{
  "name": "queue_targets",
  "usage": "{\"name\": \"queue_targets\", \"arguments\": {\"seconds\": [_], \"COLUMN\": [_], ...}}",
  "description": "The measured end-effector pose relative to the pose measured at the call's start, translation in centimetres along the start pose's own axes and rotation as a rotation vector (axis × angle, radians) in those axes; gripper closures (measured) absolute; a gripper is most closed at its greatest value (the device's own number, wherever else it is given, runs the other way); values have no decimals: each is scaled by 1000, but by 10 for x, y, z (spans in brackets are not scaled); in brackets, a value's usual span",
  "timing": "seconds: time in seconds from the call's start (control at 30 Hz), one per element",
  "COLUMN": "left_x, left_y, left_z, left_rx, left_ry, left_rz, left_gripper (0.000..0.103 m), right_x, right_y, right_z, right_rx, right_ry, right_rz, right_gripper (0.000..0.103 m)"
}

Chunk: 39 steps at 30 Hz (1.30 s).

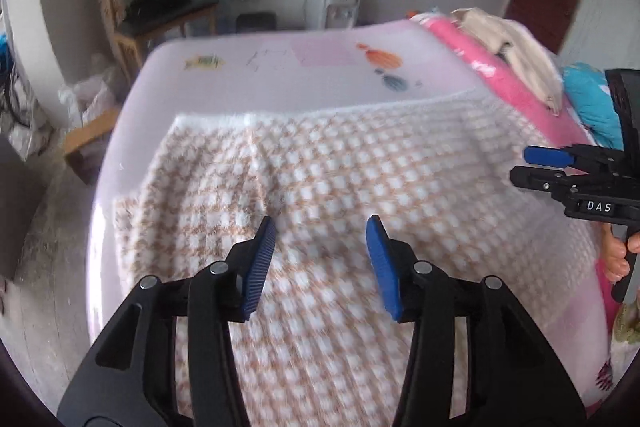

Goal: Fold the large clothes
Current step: 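Pull both open tools back from the folded coat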

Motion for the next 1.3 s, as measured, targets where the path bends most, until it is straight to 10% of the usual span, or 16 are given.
{"name": "queue_targets", "arguments": {"seconds": [0.63, 1.0, 1.1, 1.3], "left_x": [13, 39, 54, 52], "left_y": [-65, -13, 5, 19], "left_z": [94, 121, 127, 132], "left_rx": [-108, 78, 121, 188], "left_ry": [41, 20, -18, -26], "left_rz": [-116, -97, -131, -80], "left_gripper": [51, 51, 51, 51], "right_x": [2, 21, 48, 27], "right_y": [77, 31, 5, -44], "right_z": [103, 114, 110, 123], "right_rx": [184, -8, -36, -136], "right_ry": [-74, -57, -148, -57], "right_rz": [105, 29, 105, 130], "right_gripper": [42, 41, 41, 42]}}
Point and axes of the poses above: each gripper's, at about its wrist camera, not at the fingertips, and x roughly against the way its jaws point, y to its left, z to its underside, the point moved 7 cm from there along -x, roughly the way its jaws point, and after that the axes turned 11 degrees about -x, right-handed, at the moved point
